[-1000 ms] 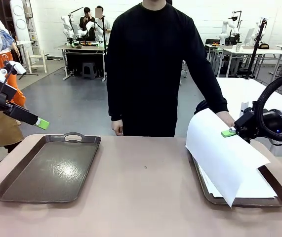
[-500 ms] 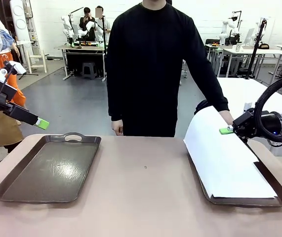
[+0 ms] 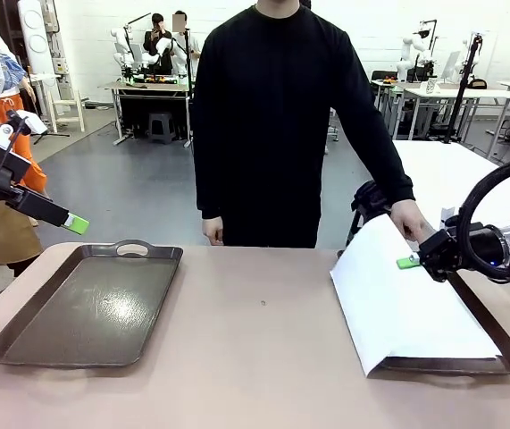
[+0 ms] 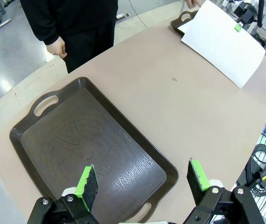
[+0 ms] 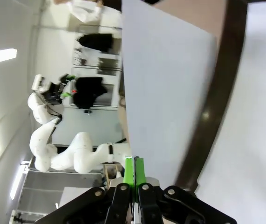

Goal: Sort the A4 documents.
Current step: Place the A4 Paper in the designated Handle tray.

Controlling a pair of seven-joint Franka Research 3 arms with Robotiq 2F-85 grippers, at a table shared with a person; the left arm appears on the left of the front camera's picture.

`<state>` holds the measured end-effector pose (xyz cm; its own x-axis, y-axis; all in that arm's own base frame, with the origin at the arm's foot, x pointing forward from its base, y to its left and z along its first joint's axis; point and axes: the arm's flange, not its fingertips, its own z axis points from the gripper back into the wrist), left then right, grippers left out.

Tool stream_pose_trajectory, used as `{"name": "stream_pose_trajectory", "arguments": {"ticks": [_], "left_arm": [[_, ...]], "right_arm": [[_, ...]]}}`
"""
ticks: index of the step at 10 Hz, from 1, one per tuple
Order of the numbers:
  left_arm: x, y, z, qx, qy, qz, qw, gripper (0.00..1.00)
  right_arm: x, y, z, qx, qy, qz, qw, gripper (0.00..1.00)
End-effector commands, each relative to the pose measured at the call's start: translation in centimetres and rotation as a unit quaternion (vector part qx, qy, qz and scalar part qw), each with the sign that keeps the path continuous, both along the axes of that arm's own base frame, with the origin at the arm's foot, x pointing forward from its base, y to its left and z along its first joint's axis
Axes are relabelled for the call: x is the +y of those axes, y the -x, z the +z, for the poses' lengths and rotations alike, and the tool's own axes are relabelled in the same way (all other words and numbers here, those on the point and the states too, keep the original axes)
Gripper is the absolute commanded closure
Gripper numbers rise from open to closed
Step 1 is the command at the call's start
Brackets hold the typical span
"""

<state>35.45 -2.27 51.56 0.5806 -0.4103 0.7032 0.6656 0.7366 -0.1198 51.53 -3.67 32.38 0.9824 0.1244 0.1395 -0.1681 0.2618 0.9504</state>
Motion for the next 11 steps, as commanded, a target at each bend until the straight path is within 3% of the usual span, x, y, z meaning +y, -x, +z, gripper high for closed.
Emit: {"name": "stream_pose_trajectory", "arguments": {"ticks": [1, 5, 11], "left_arm": [[0.2, -0.1, -0.2, -0.002, 0.005, -0.007, 1.0, 0.0], [0.2, -0.1, -0.2, -0.002, 0.005, -0.007, 1.0, 0.0], [0.2, -0.1, -0.2, -0.002, 0.005, -0.007, 1.0, 0.0]], "right_arm": [[-2.4, -0.5, 1.3, -0.017, 0.06, -0.012, 0.998, 0.99], [-5.4, 0.5, 1.6, -0.038, 0.147, -0.037, 0.988, 0.99], [-5.9, 0.9, 0.9, -0.041, 0.208, -0.032, 0.977, 0.99]]}}
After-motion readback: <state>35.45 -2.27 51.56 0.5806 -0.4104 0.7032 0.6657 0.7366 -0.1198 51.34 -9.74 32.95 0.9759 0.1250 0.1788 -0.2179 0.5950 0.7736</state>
